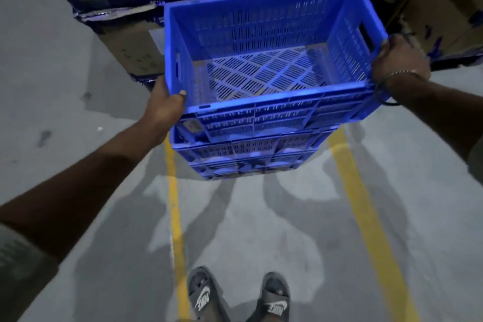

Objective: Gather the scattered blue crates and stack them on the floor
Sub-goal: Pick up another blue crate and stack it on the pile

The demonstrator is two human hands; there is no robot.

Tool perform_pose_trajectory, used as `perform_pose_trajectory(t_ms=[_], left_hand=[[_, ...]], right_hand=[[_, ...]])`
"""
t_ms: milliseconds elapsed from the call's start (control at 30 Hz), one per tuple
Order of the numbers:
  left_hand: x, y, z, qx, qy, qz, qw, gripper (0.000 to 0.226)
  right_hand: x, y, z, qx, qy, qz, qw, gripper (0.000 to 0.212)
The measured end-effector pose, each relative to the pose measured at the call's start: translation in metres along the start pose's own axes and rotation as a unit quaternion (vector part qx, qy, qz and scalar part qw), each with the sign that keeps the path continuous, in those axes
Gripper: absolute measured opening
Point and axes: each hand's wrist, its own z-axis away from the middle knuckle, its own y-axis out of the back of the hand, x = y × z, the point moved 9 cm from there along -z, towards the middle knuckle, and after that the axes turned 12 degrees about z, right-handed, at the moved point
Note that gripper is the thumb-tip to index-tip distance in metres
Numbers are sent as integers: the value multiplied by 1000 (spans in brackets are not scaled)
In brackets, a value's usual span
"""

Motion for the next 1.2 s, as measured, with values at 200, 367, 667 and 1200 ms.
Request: perform_pose_trajectory(t_ms=[200,367,667,1200], left_hand=[[-6,35,-2,23,0,-20,1000,61],[-6,37,-8,7,-18,-7,1000,65],[-15,65,4,82,-10,-12,997,59],[-15,61,12,120,-32,-7,992,59]], right_hand=[[-25,-4,5,4,48,-2,999,51],[-27,-5,10,8,23,-8,1000,56],[-41,-9,31,-19,45,-3,999,43],[-45,0,46,-2,-3,-32,999,39]])
